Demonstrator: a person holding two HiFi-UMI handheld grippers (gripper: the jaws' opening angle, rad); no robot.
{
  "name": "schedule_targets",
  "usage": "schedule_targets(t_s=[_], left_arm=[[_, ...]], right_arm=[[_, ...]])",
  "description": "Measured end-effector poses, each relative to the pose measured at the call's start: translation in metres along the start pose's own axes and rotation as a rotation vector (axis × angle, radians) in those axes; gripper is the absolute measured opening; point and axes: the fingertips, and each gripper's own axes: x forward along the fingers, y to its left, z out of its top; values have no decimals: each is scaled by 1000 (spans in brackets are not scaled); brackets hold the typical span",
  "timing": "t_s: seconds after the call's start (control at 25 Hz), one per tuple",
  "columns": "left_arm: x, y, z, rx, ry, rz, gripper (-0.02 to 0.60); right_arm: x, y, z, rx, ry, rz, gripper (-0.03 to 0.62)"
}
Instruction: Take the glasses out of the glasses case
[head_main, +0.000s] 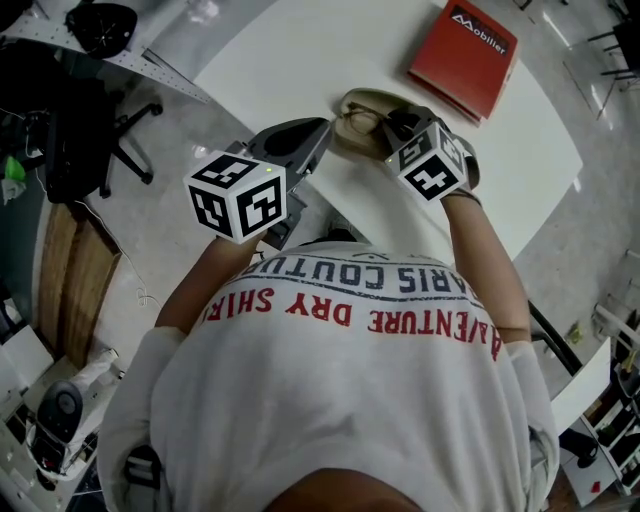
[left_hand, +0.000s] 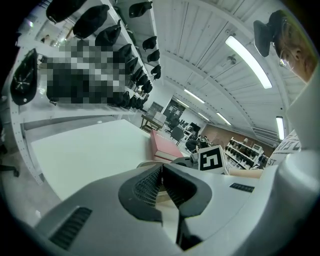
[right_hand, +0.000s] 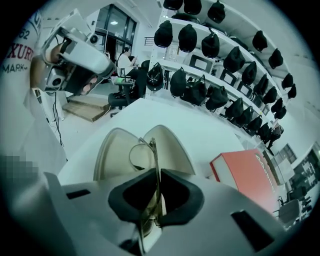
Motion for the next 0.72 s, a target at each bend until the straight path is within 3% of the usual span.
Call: schedule_targets(t_s=[0.72], left_arm=[[-28,-29,-11,-10,-41,38,31]], right_arm=[[-38,-1,18,-69,-62,-63,34]])
